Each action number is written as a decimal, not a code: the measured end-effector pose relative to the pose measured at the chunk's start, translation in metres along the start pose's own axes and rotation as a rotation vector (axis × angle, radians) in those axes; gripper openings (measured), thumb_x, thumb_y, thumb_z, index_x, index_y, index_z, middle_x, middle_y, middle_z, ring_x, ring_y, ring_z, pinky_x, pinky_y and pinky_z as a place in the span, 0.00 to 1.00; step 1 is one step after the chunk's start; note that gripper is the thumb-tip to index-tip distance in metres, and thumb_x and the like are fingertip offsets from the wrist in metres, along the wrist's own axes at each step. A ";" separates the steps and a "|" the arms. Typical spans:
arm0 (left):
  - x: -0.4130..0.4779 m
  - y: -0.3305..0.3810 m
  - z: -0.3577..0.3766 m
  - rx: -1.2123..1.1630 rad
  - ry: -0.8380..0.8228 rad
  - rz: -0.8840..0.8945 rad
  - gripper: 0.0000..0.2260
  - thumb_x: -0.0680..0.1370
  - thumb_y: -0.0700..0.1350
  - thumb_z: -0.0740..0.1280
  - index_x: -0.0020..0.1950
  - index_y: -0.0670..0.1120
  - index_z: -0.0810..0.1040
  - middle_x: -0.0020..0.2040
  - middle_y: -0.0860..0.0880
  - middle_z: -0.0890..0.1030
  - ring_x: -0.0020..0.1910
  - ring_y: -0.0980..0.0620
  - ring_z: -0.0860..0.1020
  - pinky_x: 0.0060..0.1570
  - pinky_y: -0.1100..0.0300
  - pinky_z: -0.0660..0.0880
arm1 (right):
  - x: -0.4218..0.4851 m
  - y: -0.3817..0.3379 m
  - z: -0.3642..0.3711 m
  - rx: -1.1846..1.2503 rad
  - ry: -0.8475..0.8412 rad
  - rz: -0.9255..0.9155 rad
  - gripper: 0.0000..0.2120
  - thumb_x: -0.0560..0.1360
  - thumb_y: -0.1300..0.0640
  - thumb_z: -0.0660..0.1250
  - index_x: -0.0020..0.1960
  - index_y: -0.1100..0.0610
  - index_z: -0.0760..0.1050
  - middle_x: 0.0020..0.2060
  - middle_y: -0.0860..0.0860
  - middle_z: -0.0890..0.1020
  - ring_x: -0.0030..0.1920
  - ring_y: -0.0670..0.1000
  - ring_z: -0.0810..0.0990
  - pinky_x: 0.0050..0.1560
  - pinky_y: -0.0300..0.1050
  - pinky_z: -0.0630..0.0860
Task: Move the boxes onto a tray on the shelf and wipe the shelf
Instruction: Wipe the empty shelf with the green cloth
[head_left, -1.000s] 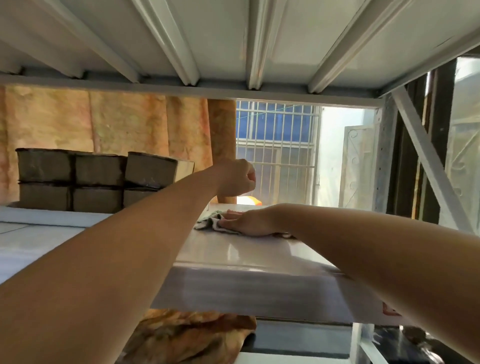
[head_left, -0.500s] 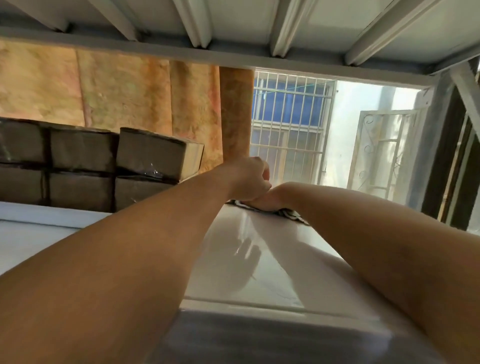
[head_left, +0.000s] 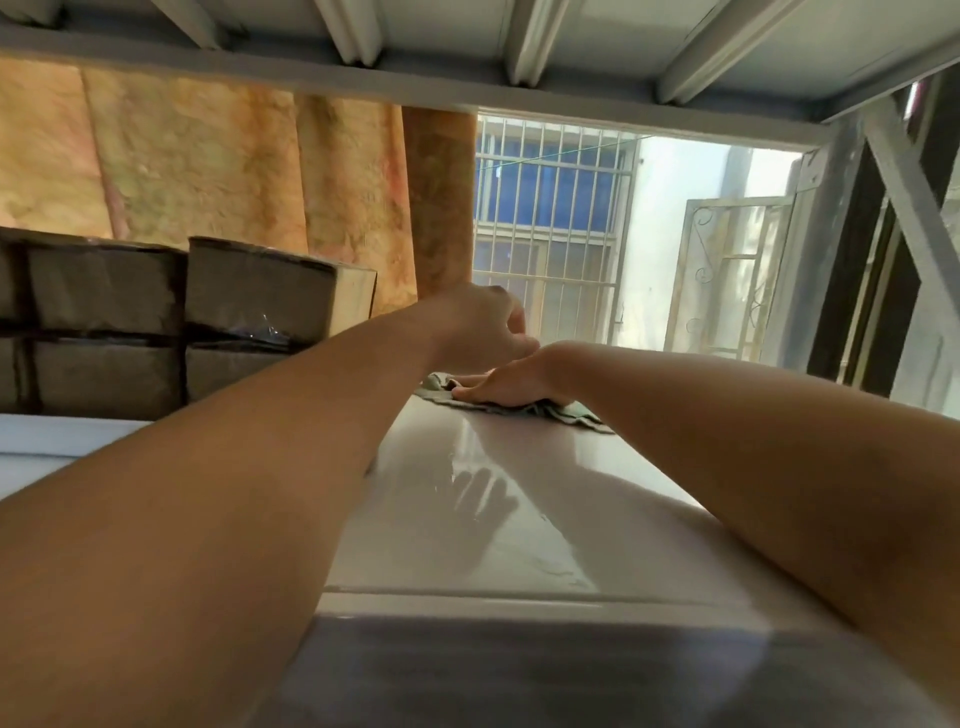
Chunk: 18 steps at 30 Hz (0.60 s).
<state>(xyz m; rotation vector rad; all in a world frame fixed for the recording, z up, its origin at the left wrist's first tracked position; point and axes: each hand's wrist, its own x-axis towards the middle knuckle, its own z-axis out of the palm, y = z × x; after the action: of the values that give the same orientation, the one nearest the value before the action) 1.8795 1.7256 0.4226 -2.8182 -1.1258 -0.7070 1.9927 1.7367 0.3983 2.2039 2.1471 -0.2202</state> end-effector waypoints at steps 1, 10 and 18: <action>-0.002 0.000 -0.001 0.001 -0.003 0.003 0.15 0.79 0.53 0.61 0.60 0.47 0.78 0.56 0.49 0.80 0.50 0.53 0.76 0.47 0.61 0.69 | -0.003 -0.002 0.002 0.007 -0.035 0.004 0.25 0.82 0.41 0.45 0.77 0.43 0.46 0.78 0.47 0.45 0.77 0.51 0.45 0.74 0.49 0.45; -0.014 0.006 -0.002 -0.035 0.034 0.079 0.12 0.80 0.50 0.61 0.56 0.46 0.80 0.53 0.49 0.82 0.47 0.54 0.76 0.40 0.64 0.69 | -0.054 -0.008 0.009 0.063 -0.079 -0.028 0.26 0.80 0.38 0.47 0.77 0.41 0.49 0.78 0.48 0.51 0.77 0.52 0.49 0.73 0.49 0.47; -0.030 0.018 -0.006 -0.029 0.074 0.126 0.20 0.79 0.60 0.56 0.64 0.49 0.72 0.46 0.51 0.76 0.45 0.52 0.75 0.48 0.57 0.69 | -0.114 -0.028 0.022 0.069 -0.019 -0.013 0.26 0.81 0.40 0.47 0.77 0.44 0.51 0.78 0.48 0.53 0.77 0.51 0.51 0.73 0.47 0.48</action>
<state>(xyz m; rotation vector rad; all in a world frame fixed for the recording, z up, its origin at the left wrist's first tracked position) 1.8698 1.6914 0.4180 -2.8300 -0.9258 -0.8162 1.9613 1.6216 0.3945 2.2147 2.1762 -0.3189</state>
